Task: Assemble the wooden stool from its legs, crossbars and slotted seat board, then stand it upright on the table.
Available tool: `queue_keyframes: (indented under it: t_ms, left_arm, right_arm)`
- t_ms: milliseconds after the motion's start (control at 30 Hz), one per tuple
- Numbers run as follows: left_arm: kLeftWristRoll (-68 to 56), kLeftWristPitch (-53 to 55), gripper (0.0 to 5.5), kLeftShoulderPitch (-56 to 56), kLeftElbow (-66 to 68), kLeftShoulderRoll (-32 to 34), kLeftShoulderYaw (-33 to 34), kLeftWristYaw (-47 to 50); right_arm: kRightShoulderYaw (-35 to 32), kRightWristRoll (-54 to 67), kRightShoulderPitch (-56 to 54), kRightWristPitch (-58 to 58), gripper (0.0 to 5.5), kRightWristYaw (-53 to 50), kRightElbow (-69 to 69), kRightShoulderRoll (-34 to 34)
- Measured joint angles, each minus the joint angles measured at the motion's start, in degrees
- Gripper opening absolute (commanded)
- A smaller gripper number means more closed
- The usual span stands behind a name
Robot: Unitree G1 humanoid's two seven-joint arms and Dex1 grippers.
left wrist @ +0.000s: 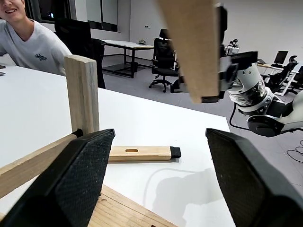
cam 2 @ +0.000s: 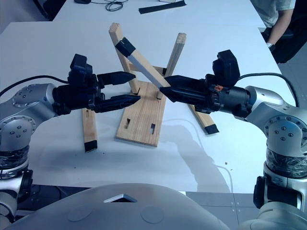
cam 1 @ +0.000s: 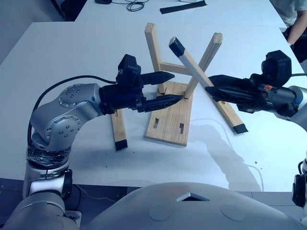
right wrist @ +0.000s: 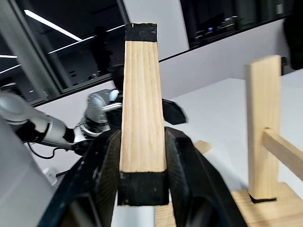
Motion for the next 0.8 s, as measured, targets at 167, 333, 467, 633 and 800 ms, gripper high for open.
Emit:
queue_keyframes:
  t_ms: [167,333,467,633,800]
  left_arm:
    - [-3.6,0.5,3.57,0.0,1.4,-1.6,0.6,-2.4]
    - [-8.2,1.3,3.57,-1.0,1.9,-4.6,1.8,-0.2]
    - [-10.2,2.0,3.57,-2.4,2.9,-7.2,2.2,3.9]
    - [-10.7,2.9,3.57,-2.6,3.0,-8.0,1.9,5.6]
    - [-9.1,4.2,3.57,-2.7,2.7,-7.5,0.6,5.5]
  right_arm:
    - [2.4,-2.4,-1.2,-0.7,1.32,1.4,1.1,0.4]
    - [3.2,-3.2,-1.9,-1.8,1.32,1.4,1.0,1.4]
    - [4.1,-3.4,-1.9,-2.1,1.32,1.4,0.3,2.2]
    - [5.5,-5.3,-1.9,-2.5,1.32,1.2,-0.1,3.1]
    - [5.7,-6.6,-1.3,-2.9,1.32,1.2,-0.4,3.2]
